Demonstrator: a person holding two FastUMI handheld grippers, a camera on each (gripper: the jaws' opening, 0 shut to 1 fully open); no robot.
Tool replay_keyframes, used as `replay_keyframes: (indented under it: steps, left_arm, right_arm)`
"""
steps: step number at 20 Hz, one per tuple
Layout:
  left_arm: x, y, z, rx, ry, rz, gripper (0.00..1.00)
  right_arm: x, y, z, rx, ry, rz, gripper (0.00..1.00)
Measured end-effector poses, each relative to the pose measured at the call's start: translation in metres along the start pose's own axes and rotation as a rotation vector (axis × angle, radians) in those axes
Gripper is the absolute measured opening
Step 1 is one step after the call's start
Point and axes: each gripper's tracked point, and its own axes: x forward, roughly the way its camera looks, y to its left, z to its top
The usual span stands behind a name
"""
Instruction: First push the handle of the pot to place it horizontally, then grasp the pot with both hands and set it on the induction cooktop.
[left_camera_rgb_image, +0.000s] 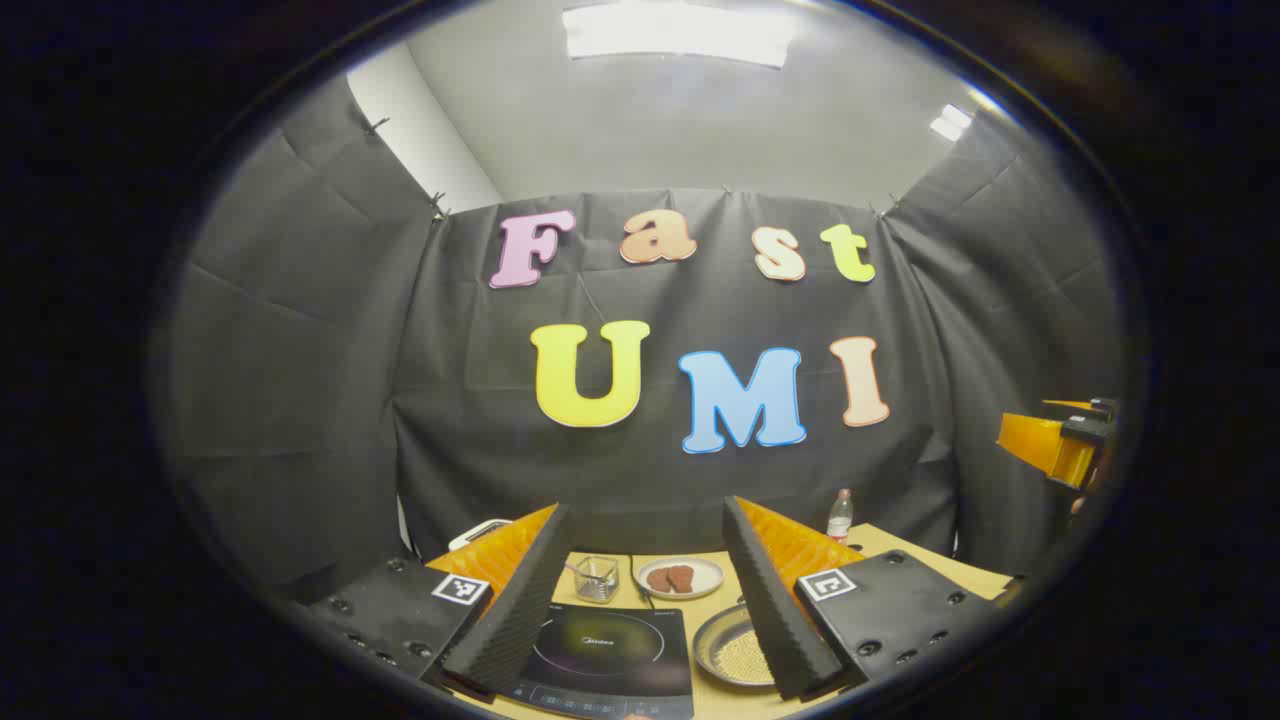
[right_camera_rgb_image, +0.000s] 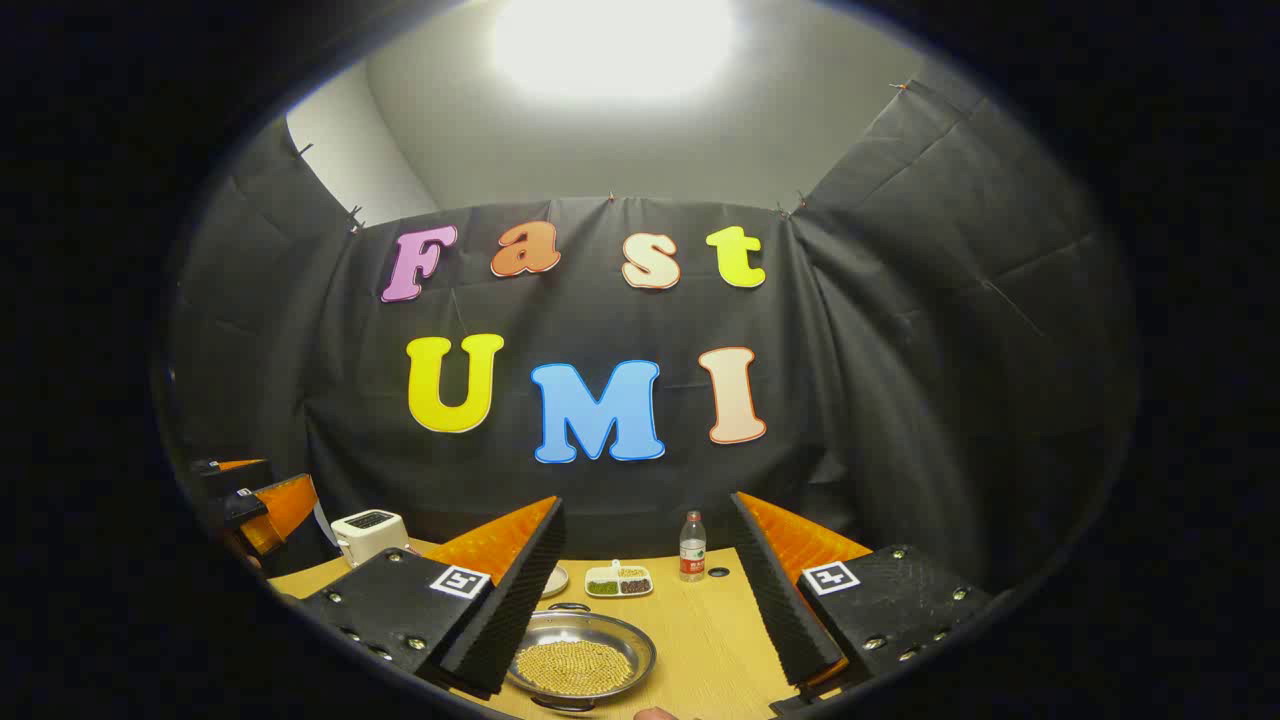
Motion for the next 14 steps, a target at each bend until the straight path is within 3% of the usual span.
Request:
replay_keyframes:
  steps: [14]
  left_arm:
    - [-0.0025,-0.0073,0.0023,0.015,-0.003,0.015,0.99]
  right_arm:
    - [0.0,-0.0013,-0.0035,0.003,0.014,0.025,0.98]
